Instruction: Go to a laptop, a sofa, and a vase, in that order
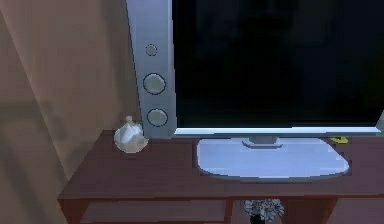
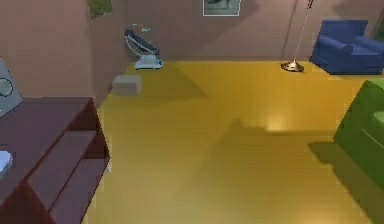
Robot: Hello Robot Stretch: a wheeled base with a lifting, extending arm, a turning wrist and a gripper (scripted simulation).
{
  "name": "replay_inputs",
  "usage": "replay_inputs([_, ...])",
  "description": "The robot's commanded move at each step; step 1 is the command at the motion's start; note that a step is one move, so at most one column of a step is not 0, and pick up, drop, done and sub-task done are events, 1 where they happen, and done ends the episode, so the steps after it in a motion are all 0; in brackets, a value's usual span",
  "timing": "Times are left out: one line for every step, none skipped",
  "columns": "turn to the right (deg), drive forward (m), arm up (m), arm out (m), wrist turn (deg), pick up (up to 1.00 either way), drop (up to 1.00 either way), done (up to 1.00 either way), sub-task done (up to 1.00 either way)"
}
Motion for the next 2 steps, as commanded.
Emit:
replay_inputs([-18.0,0.0,0.0,0.0,0.0,0.0,0.0,0.0,0.0])
replay_inputs([0.0,0.0,0.0,0.0,0.0,0.0,0.0,1.0,0.0])
